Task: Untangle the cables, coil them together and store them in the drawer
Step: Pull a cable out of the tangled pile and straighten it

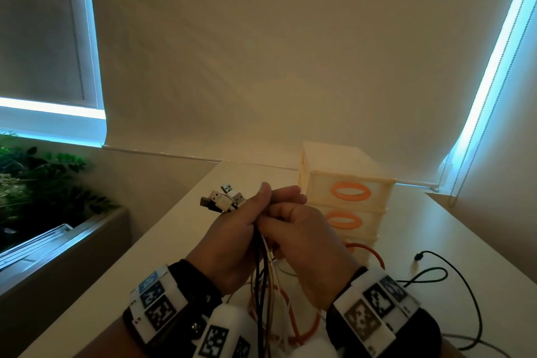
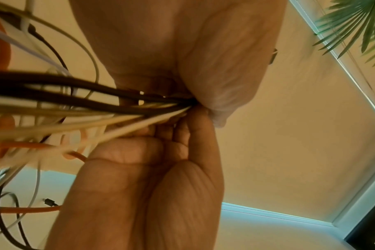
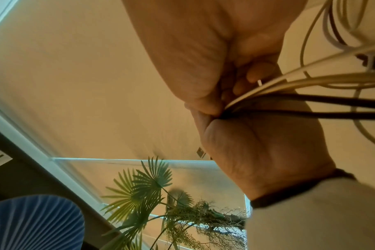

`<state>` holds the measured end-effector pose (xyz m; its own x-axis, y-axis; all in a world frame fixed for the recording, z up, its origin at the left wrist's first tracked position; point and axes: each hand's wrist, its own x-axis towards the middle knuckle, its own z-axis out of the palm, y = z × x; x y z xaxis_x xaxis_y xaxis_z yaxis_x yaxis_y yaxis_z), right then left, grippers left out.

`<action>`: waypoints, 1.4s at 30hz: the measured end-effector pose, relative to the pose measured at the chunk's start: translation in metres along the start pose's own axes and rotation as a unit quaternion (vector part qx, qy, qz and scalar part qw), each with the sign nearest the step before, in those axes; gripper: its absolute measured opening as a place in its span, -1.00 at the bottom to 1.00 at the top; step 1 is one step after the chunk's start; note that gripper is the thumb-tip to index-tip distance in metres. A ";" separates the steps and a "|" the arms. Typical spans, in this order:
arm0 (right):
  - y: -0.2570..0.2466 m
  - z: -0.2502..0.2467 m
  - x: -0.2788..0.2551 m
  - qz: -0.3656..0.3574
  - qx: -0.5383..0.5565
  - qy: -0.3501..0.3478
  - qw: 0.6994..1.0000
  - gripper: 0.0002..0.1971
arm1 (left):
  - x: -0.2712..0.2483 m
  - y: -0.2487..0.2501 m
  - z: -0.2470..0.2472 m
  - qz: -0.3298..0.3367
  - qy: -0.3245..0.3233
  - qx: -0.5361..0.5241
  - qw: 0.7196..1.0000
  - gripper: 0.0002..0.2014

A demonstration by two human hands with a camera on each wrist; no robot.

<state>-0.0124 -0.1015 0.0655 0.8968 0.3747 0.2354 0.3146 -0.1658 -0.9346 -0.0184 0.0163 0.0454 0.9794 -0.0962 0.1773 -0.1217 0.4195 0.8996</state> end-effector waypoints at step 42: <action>0.005 0.010 -0.029 0.152 0.153 -0.160 0.963 -0.65 | 0.003 0.014 -0.009 -0.047 0.014 -0.010 0.999 -0.28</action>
<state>-0.0394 -0.1043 0.0517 0.7752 0.6219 -0.1108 -0.0985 -0.0544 -0.9937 -0.0156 0.0296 0.0552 0.9906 -0.1108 0.0801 -0.0252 0.4281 0.9034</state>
